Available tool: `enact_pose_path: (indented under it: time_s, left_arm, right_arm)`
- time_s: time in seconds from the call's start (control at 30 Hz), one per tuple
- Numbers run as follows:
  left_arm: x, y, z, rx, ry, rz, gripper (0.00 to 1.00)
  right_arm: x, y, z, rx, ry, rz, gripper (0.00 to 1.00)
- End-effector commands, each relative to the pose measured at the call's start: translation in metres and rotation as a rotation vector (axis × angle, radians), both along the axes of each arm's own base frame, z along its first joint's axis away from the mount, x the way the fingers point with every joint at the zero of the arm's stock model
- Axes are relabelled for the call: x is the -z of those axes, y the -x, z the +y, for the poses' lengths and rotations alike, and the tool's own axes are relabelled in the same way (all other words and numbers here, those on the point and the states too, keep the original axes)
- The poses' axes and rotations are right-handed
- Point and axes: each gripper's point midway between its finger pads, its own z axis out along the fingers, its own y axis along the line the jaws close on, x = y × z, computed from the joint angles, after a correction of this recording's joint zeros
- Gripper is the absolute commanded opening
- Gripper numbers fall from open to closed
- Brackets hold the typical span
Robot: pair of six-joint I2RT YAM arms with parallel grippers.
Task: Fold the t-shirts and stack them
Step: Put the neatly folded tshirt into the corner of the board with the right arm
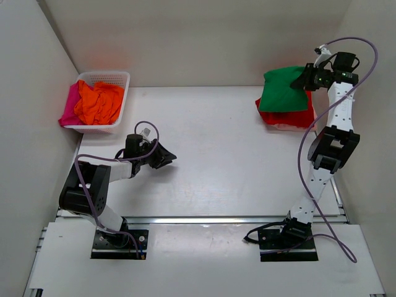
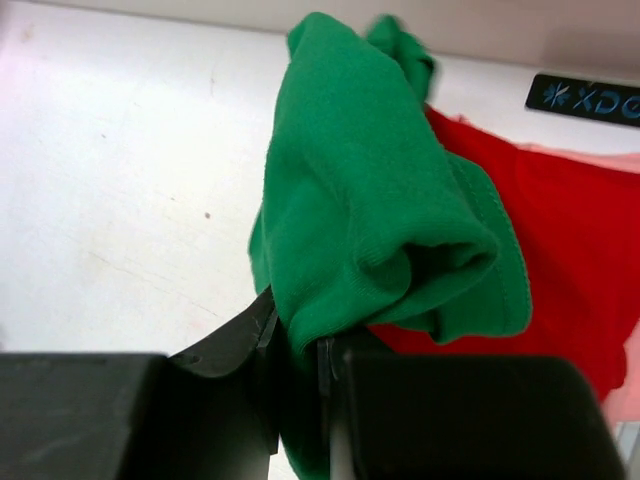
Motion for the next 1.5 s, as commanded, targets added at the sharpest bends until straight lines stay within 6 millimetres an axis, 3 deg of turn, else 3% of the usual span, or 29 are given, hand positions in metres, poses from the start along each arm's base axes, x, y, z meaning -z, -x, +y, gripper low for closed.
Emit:
enact_pose_path:
  time_s: [0.0, 0.13, 0.5, 0.7, 0.8, 1.0, 1.07, 1.13, 1.23, 1.4, 1.47]
  left_arm:
    - [-0.011, 0.001, -0.003, 0.017, -0.001, -0.04, 0.49]
    - [-0.01, 0.001, -0.005, 0.021, -0.001, -0.037, 0.48]
    - [-0.006, 0.002, -0.001, 0.013, 0.001, -0.028, 0.48]
    - [-0.005, 0.003, -0.003, 0.024, 0.005, -0.023, 0.48]
    - [-0.007, 0.002, -0.005, 0.025, 0.003, -0.03, 0.49]
    - [-0.005, 0.002, -0.003, 0.023, 0.002, -0.023, 0.48]
    - [-0.004, 0.001, -0.003, 0.024, 0.005, -0.02, 0.48]
    - [-0.002, -0.001, -0.003, 0.022, -0.001, -0.023, 0.48]
    - [0.003, 0.001, -0.005, 0.029, 0.007, 0.0, 0.48]
    - [0.0, -0.004, -0.007, 0.033, 0.015, -0.009, 0.48]
    - [0.001, -0.004, -0.008, 0.038, 0.008, -0.011, 0.48]
  right_arm:
    - [-0.087, 0.012, 0.001, -0.026, 0.001, -0.201, 0.0]
    - [-0.088, 0.011, -0.008, -0.004, 0.016, -0.21, 0.0]
    - [-0.032, 0.003, -0.017, -0.016, -0.036, -0.083, 0.0]
    - [-0.04, 0.014, -0.013, -0.026, -0.036, -0.079, 0.0]
    - [-0.032, 0.02, -0.017, -0.007, 0.005, -0.046, 0.0]
    - [0.001, 0.014, -0.035, 0.063, 0.098, 0.031, 0.0]
    - [0.007, 0.008, -0.039, 0.082, 0.129, 0.034, 0.0]
    - [0.026, 0.002, -0.047, 0.107, 0.163, 0.062, 0.0]
    - [0.034, -0.009, -0.052, 0.124, 0.184, 0.049, 0.0]
    - [0.071, -0.028, -0.066, 0.155, 0.291, 0.057, 0.0]
    - [0.07, -0.039, -0.068, 0.167, 0.358, 0.015, 0.0]
